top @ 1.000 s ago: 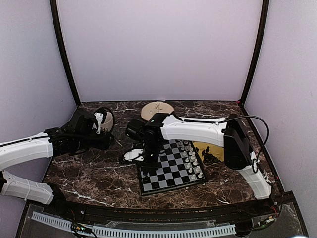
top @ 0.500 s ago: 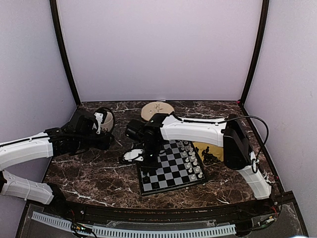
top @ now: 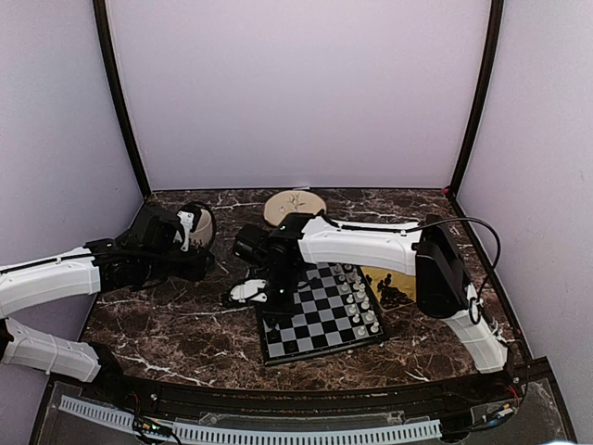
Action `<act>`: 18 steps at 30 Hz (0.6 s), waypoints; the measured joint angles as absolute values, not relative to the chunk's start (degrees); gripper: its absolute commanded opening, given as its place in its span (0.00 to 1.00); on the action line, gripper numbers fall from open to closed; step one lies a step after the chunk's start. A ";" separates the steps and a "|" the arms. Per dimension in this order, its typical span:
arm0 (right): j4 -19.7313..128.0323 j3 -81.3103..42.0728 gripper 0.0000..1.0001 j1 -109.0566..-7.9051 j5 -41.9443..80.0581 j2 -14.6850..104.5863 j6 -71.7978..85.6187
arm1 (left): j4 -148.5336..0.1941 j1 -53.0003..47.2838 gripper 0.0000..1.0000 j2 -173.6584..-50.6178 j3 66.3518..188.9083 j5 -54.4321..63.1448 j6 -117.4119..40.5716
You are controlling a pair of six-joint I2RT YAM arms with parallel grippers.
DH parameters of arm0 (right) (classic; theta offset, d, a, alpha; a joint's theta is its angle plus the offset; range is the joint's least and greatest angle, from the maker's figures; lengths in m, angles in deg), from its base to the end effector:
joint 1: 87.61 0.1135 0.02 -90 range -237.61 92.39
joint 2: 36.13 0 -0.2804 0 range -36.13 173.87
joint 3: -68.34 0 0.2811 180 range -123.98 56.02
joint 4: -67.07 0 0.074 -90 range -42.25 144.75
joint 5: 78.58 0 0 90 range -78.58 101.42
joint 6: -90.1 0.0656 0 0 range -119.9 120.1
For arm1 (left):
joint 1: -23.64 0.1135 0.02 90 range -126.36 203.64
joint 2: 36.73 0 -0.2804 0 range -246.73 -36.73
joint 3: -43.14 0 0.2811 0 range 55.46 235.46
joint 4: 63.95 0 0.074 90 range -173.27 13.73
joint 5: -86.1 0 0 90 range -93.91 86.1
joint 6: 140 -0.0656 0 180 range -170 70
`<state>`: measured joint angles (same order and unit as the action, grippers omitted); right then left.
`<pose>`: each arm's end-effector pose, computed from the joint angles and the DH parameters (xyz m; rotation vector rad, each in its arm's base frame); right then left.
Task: Set up the chess pieces on the board
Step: Place the bishop on c8.
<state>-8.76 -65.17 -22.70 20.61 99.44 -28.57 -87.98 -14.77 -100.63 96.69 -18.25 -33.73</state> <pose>0.2154 0.4847 0.1640 -2.1844 2.0173 0.3252 0.2347 -0.1654 0.2371 0.2738 2.1456 -0.2815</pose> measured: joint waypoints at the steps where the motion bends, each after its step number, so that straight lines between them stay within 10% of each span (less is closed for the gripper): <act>1: -8.74 -65.21 0.27 -22.70 20.52 99.42 -28.53 | -87.98 -14.77 0.53 -100.72 96.69 -18.25 -33.75; 18: -4.74 -47.73 0.30 -35.01 23.60 76.07 -28.31 | -88.76 -15.58 0.53 -113.11 105.98 -9.73 -36.37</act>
